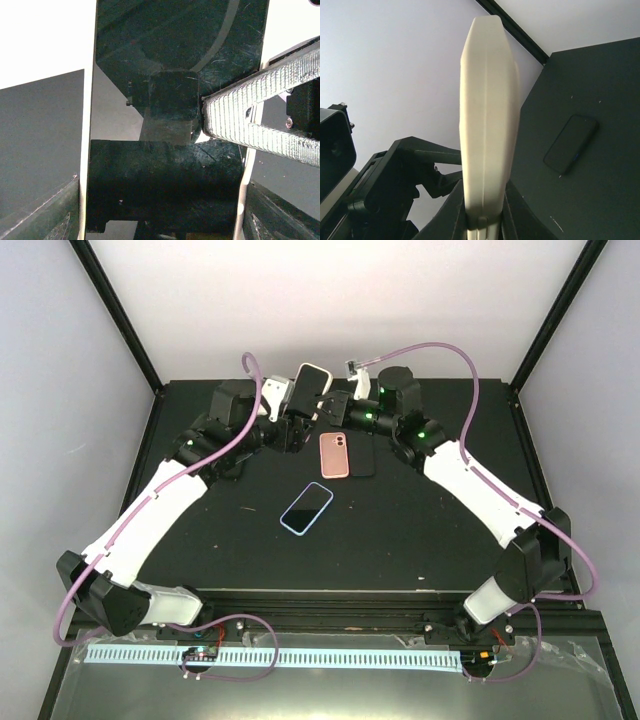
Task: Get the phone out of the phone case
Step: Pick up the phone at the center of the board.
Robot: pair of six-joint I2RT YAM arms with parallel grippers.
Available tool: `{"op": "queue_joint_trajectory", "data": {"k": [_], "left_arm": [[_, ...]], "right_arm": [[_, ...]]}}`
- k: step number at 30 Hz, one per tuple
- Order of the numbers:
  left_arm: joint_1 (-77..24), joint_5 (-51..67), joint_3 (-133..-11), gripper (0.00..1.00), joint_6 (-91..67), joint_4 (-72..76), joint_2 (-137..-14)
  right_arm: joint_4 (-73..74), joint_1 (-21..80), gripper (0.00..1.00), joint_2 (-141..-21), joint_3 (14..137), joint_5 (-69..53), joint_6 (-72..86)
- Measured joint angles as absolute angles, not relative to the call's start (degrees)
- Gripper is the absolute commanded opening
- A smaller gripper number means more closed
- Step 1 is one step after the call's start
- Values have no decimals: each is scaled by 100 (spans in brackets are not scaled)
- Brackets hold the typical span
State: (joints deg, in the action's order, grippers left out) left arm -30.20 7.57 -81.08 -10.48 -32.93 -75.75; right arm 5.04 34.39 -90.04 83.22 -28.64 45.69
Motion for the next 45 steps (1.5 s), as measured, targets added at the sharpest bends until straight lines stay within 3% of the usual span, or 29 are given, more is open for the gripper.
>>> {"op": "queue_joint_trajectory", "data": {"k": [3, 4, 10, 17, 28, 45], "left_arm": [[-3017, 825, -8108, 98, -923, -3249, -7575], [-3009, 934, -8110, 99, -860, -3234, -7564], [-2943, 1693, -8143, 99, -506, -3208, -7190], [-2265, 3398, -8206, 99, -692, -3107, -7000], [-1870, 5540, -8003, 95, -1175, -2744, -6923], [-2292, 5846, -7655, 91, -1531, -2086, -6845]], "right_arm": [[530, 3417, 1, -8945, 8318, -2888, 4528], [534, 3393, 1, -8917, 8305, -2899, 4506], [541, 2969, 1, -8641, 8187, -3343, 4351], [224, 2401, 1, -8219, 7970, -4001, 4252], [-1107, 1763, 1, -7738, 7618, -6285, 4560], [-2335, 1774, 1, -7155, 6689, -6801, 5288]]}}
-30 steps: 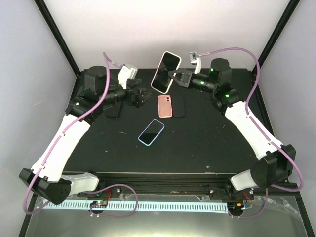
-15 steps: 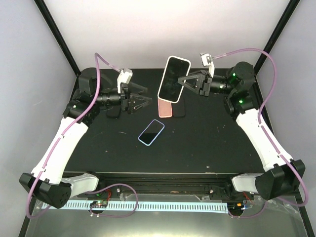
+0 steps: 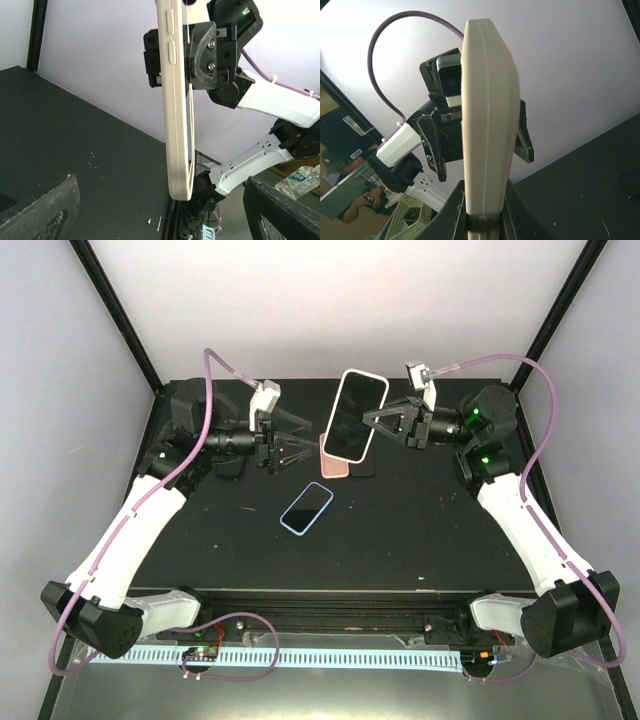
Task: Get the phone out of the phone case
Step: Pick up the phone at the center of the board.
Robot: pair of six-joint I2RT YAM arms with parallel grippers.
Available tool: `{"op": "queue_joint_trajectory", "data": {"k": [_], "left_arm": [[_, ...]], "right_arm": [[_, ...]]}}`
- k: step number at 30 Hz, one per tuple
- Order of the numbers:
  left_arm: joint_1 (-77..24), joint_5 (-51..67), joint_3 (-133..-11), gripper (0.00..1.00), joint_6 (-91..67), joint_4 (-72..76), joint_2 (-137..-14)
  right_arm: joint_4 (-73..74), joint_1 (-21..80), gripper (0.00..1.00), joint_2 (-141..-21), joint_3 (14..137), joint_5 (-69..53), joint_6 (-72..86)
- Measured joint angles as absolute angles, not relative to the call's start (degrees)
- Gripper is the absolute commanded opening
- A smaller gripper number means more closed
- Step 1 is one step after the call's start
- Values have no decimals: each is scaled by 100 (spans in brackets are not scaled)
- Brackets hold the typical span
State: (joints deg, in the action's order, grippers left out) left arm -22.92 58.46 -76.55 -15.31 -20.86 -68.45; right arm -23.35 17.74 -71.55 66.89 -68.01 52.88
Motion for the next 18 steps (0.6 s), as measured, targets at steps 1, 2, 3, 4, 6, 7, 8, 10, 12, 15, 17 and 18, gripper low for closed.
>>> {"op": "queue_joint_trajectory", "data": {"k": [1, 2, 3, 4, 6, 7, 8, 10, 12, 15, 17, 18], "left_arm": [[-2292, 5841, -7655, 91, -1533, -2086, -6871], [-2292, 5837, -7655, 91, -1540, -2086, -6901], [-2292, 5833, -7655, 91, -1546, -2084, -6925], [-2292, 5835, -7655, 91, -1549, -2082, -6949], [-2292, 5841, -7655, 91, -1551, -2073, -7015], [-2292, 5852, -7655, 91, -1555, -2060, -7057], [-2292, 5861, -7655, 91, -1564, -2047, -7098], [-2292, 5892, -7658, 90, -1616, -1984, -7214], [-2292, 5911, -7658, 90, -1640, -1957, -7293], [-2292, 5946, -7658, 88, -1634, -1962, -7341], [-2292, 6007, -7658, 87, -1629, -1959, -7338], [-2292, 6040, -7658, 87, -1627, -1957, -7338]], "right_arm": [[-2324, 1774, 1, -7142, 6626, -6801, 5284], [-2311, 1774, 1, -7133, 6569, -6799, 5277], [-2307, 1772, 1, -7131, 6530, -6794, 5266], [-2274, 1767, 1, -7131, 6506, -6794, 5245], [-2174, 1745, 1, -7129, 6495, -6790, 5188], [-2130, 1726, 1, -7126, 6495, -6790, 5162], [-2086, 1693, 1, -7120, 6495, -6792, 5142], [-2016, 1625, 1, -7102, 6495, -6790, 5127], [-2021, 1588, 1, -7094, 6495, -6788, 5133], [-2137, 1568, 1, -7087, 6495, -6790, 5249], [-2268, 1570, 1, -7087, 6495, -6799, 5365], [-2346, 1568, 1, -7087, 6495, -6801, 5426]]}}
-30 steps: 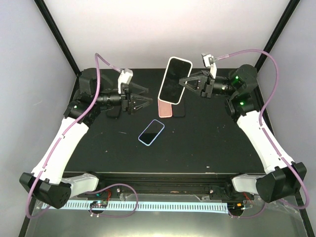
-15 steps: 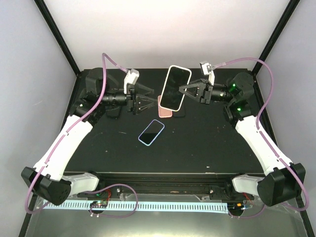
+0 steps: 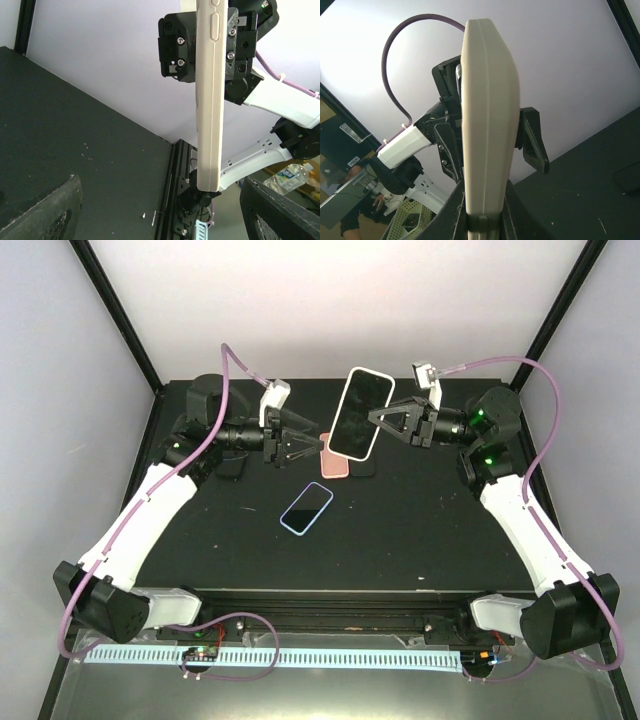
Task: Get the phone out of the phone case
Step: Pick up the phone at the center of the board, then remove the phone case from the phone.
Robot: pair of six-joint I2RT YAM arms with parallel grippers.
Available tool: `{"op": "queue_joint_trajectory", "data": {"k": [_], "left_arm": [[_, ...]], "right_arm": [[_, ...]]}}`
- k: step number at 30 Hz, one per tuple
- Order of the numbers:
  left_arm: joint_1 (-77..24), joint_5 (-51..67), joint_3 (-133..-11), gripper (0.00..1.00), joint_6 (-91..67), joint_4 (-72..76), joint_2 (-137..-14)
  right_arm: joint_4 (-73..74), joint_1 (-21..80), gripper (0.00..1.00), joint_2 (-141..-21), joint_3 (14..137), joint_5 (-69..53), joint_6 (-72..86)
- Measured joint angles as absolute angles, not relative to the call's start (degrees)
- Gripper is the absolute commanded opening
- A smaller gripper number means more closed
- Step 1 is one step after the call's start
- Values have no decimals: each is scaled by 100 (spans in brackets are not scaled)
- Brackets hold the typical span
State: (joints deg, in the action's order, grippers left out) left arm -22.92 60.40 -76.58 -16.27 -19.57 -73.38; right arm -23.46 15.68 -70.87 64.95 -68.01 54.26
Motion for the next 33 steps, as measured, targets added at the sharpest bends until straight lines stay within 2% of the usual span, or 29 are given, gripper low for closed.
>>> {"op": "queue_joint_trajectory", "data": {"k": [13, 33], "left_arm": [[-2379, 6217, -7369, 78, -1623, -1800, -7199], [-2661, 5861, -7389, 62, -1365, -1876, -7380]], "right_arm": [[-2803, 1568, 1, -6969, 6145, -6805, 5802], [-3548, 1531, 1, -6904, 5808, -6742, 6473]]}}
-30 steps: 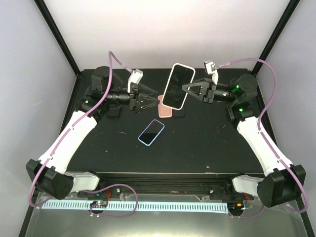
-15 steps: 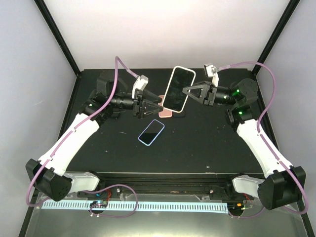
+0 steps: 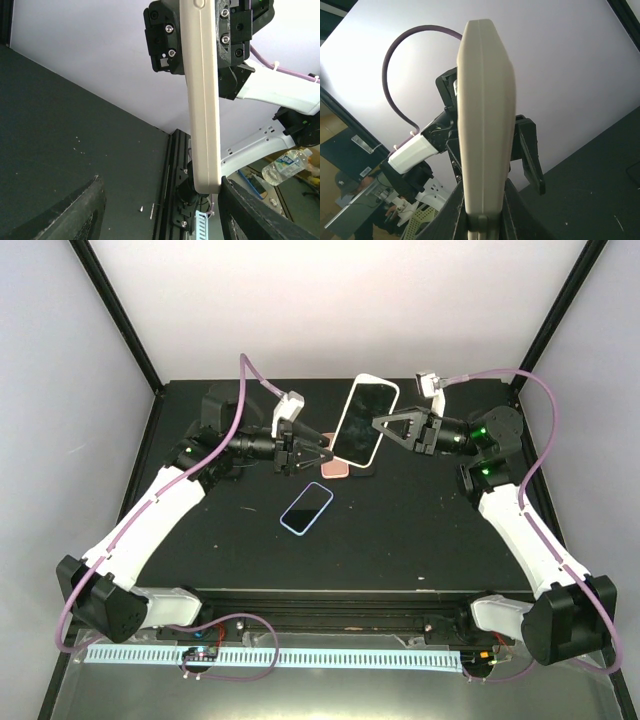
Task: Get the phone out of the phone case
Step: Remove the phone case from the phone.
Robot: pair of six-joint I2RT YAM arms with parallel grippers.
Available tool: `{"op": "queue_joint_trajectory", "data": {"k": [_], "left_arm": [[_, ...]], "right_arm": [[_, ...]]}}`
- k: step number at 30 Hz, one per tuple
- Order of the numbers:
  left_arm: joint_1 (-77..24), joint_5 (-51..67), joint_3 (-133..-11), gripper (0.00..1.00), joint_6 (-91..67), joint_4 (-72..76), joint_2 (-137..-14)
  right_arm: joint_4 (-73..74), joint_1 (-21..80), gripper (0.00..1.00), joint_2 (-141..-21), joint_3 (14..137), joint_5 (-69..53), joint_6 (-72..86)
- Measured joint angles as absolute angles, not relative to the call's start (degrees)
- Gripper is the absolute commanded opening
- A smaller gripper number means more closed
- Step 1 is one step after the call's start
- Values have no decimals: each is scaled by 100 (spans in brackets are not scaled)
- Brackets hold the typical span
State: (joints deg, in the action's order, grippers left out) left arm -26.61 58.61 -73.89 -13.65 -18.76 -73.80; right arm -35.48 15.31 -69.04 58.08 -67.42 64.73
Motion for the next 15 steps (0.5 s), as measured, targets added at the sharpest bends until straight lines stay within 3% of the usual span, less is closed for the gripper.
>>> {"op": "queue_joint_trajectory", "data": {"k": [15], "left_arm": [[-2316, 5485, -7279, 57, -1557, -1680, -7481]], "right_arm": [[-4630, 1533, 1, -6934, 5586, -6514, 7618]]}}
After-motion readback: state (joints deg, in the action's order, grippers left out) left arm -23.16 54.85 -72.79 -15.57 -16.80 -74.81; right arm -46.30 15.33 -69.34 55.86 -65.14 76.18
